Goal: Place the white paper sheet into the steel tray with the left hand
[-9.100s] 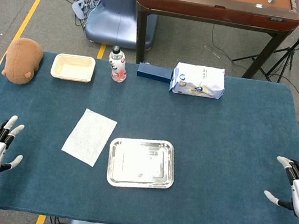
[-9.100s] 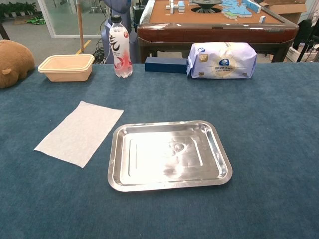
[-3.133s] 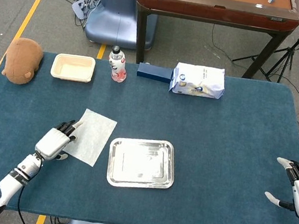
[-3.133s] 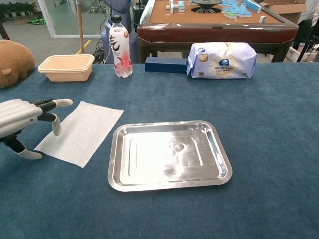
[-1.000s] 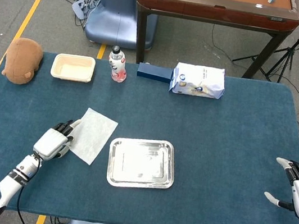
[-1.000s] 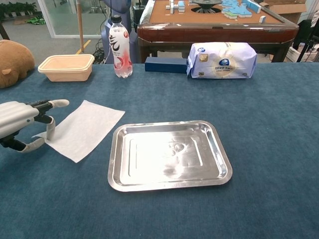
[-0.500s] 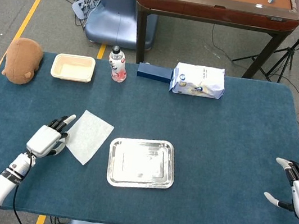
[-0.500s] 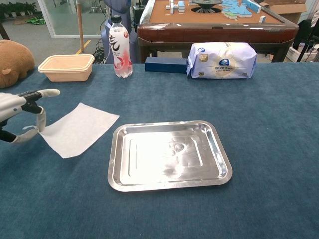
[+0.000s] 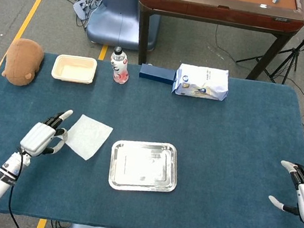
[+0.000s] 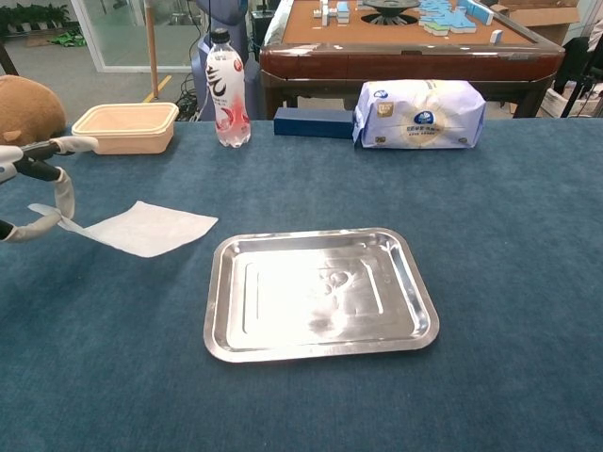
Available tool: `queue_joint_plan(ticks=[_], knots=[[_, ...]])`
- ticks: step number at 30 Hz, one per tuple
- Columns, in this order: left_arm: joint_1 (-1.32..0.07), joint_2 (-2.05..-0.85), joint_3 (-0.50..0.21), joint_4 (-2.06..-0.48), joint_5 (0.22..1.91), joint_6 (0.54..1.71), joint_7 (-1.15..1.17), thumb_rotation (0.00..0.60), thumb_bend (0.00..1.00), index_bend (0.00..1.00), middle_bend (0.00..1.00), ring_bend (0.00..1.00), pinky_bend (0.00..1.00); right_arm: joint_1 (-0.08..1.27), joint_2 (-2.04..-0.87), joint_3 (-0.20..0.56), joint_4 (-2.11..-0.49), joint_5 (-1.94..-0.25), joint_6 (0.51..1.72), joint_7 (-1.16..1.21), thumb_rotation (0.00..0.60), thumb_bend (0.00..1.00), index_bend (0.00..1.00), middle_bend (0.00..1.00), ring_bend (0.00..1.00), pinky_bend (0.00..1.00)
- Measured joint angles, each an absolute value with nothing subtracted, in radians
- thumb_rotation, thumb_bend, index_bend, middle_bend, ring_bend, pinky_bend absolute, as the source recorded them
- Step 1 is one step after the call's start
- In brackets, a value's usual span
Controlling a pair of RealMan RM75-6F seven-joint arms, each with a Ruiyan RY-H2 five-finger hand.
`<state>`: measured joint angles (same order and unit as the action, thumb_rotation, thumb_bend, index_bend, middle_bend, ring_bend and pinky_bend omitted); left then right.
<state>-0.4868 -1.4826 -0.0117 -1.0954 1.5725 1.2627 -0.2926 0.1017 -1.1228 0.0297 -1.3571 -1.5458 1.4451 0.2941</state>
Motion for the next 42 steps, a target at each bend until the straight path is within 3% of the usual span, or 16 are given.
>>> queue_joint_plan(ticks=[24, 42], knots=[[-0.501, -1.401, 0.024, -1.339, 1.690, 1.315, -0.323, 0.600, 0.45, 0.64, 0.00, 0.00, 0.17, 0.096, -1.117, 0.034, -1.353, -1.541, 1.454, 0.317, 0.600, 0.00, 0.17, 0.22, 0.13, 0.23], [-0.510, -1.424, 0.031, -1.358, 1.730, 1.345, -0.334, 0.600, 0.45, 0.65, 0.00, 0.00, 0.18, 0.092, -1.114, 0.040, -1.349, -1.534, 1.459, 0.331, 0.600, 0.00, 0.17, 0.22, 0.13, 0.23]])
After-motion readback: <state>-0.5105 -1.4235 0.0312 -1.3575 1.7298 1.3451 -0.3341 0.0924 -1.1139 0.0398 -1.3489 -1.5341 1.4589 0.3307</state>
